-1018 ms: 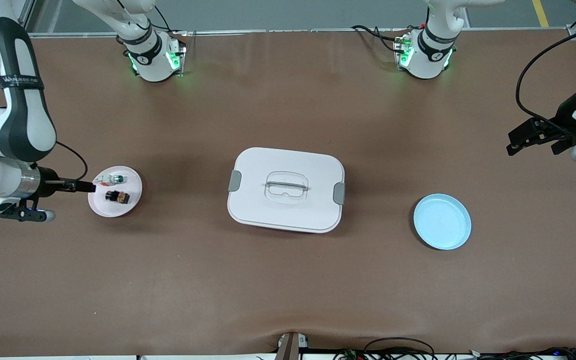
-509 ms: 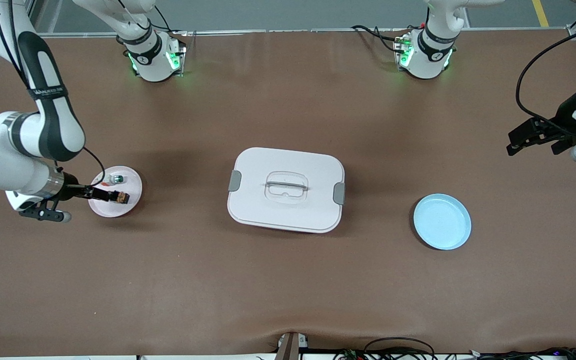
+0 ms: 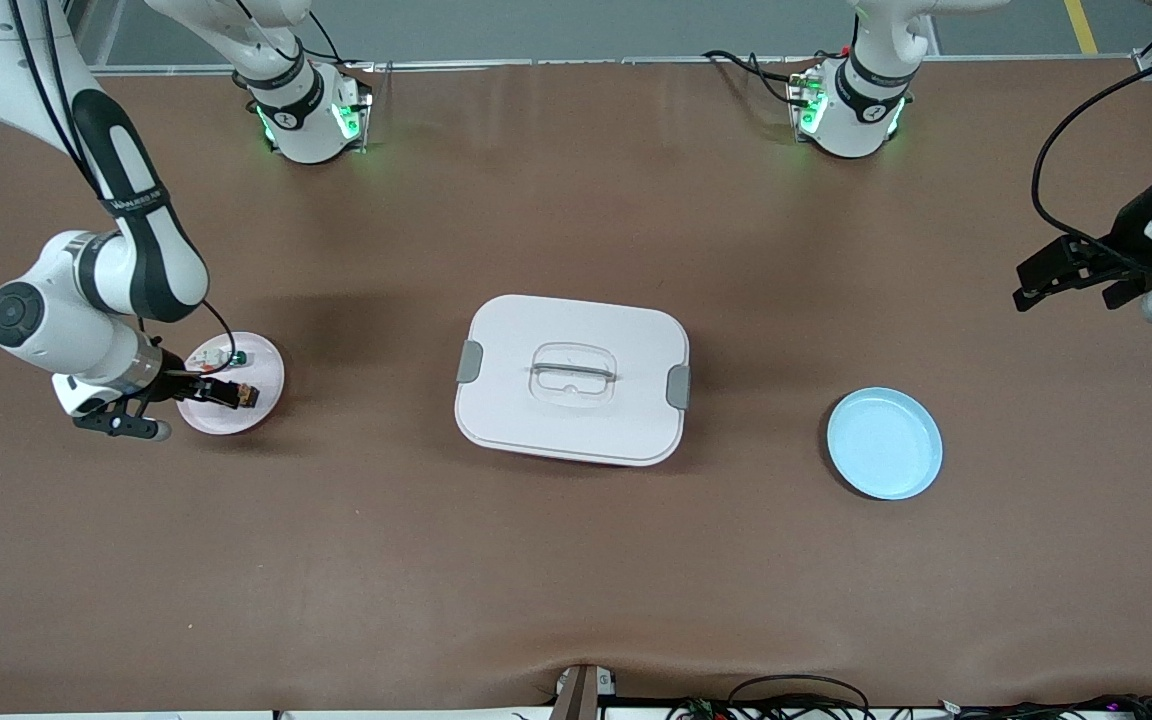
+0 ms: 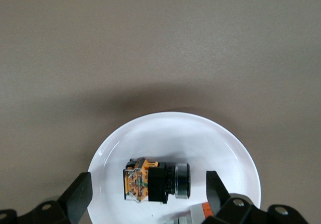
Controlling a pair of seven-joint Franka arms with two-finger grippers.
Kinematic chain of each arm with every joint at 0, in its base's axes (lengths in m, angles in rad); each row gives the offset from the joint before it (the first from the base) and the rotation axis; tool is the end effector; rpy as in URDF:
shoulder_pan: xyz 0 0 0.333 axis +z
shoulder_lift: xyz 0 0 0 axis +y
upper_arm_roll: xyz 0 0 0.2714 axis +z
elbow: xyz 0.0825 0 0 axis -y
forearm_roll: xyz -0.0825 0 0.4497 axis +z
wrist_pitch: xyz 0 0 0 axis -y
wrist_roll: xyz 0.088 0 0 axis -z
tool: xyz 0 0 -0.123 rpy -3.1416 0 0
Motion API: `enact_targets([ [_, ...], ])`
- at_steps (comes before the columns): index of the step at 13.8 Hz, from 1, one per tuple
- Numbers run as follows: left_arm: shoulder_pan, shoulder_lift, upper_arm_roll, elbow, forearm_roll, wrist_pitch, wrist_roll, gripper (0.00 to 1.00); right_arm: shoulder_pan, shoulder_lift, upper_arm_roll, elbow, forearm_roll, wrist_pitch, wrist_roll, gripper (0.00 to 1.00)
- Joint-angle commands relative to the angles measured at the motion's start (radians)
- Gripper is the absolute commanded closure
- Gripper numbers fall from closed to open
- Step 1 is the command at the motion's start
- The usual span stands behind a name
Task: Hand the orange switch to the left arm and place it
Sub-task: 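Move the right gripper down over the orange-black switch on the pink plate, then close the right gripper on the orange-black switch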
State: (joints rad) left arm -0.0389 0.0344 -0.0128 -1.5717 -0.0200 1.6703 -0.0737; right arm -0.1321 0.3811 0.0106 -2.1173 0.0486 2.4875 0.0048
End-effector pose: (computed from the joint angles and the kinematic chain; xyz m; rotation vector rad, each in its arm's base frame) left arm 0.6389 -0.0352 0.5509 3.1155 0.0364 0.0979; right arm 0.5956 -0.0721 0.1199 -3.0970 0.2573 0.0140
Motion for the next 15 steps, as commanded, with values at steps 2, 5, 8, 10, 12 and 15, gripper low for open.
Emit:
enact_targets([
  [2, 0.005, 0.010, -0.003, 0.022, 0.018, -0.020, 0.026, 0.00, 0.005, 0.044, 0.000, -0.003, -0.007, 0.051, 0.014, 0.00],
  [5, 0.005, 0.010, -0.003, 0.021, 0.020, -0.020, 0.026, 0.00, 0.005, 0.055, -0.001, -0.004, -0.015, 0.050, 0.009, 0.00],
  [8, 0.005, 0.010, -0.003, 0.021, 0.020, -0.020, 0.026, 0.00, 0.005, 0.058, -0.001, -0.020, -0.018, 0.047, 0.007, 0.00],
  [10, 0.007, 0.010, -0.003, 0.021, 0.020, -0.020, 0.026, 0.00, 0.003, 0.068, -0.001, -0.023, -0.018, 0.045, 0.006, 0.00],
  [12, 0.007, 0.010, -0.001, 0.021, 0.020, -0.020, 0.026, 0.00, 0.002, 0.070, -0.001, -0.027, -0.018, 0.045, 0.003, 0.00],
  [15, 0.007, 0.010, -0.001, 0.021, 0.020, -0.020, 0.026, 0.00, 0.000, 0.081, -0.001, -0.030, -0.018, 0.039, 0.003, 0.00],
])
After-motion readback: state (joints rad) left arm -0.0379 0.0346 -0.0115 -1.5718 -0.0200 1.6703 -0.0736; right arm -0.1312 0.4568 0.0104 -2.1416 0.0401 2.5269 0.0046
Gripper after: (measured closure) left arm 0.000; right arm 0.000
